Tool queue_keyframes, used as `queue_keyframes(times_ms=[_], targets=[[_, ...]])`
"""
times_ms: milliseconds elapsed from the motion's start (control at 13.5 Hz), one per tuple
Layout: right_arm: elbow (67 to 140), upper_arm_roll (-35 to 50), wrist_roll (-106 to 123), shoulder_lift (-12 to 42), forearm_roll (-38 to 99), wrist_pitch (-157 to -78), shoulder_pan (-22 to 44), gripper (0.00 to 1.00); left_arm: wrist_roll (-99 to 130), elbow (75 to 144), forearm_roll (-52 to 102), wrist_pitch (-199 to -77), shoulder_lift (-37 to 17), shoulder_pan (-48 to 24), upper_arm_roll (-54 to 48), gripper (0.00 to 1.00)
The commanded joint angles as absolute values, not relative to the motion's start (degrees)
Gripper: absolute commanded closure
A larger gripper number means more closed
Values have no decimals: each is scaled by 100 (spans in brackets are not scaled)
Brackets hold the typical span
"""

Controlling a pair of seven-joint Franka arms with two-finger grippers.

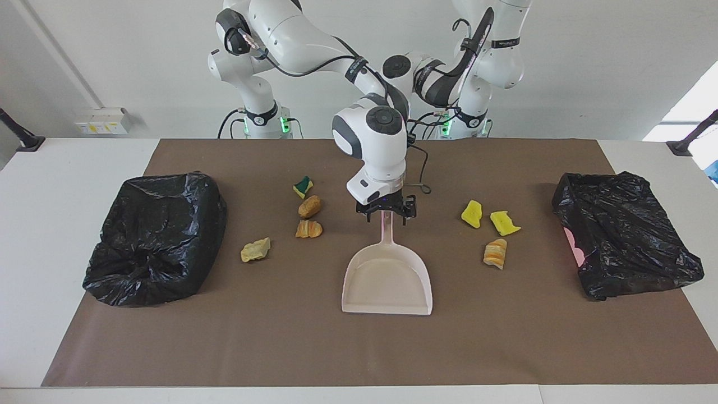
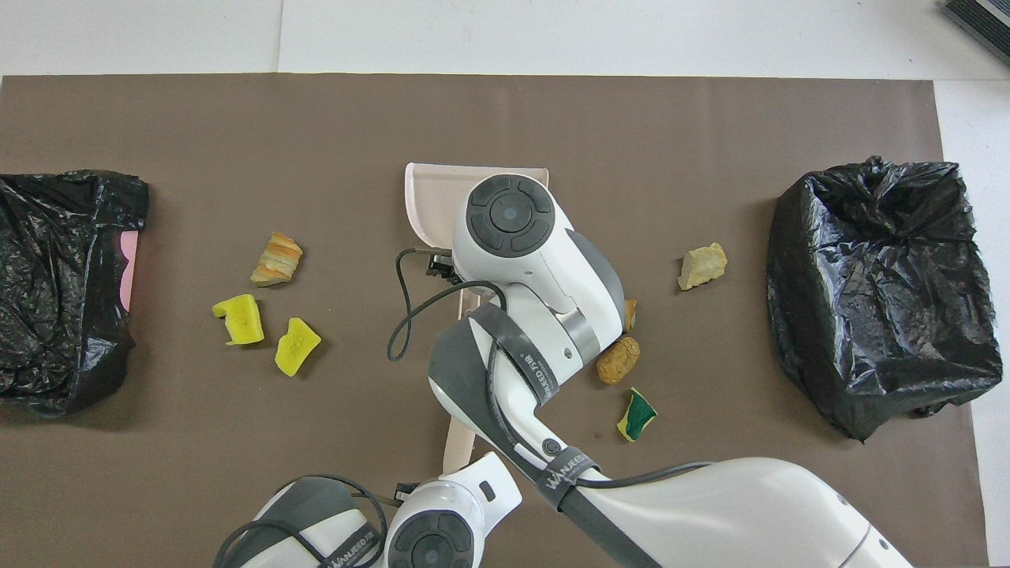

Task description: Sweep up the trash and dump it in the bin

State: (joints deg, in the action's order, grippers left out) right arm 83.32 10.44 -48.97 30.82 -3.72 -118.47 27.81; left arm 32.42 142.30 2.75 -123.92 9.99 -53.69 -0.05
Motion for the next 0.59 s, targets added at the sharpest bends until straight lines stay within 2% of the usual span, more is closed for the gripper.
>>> queue_keyframes(times_ms=[0, 372, 520], targets=[[8472, 1055, -5071, 3111, -510, -12023, 2734, 0, 3094, 14212, 343, -11902, 1361, -5405, 53, 100], [8665, 1063, -5054, 3085, -396, -12085, 2698, 0, 2524, 14221, 343, -10778, 2073, -5353, 114, 100], [8762, 1063, -5036, 3041, -378, -12050, 2681, 0, 2024, 14221, 343, -10233, 2581, -4837, 149, 100]])
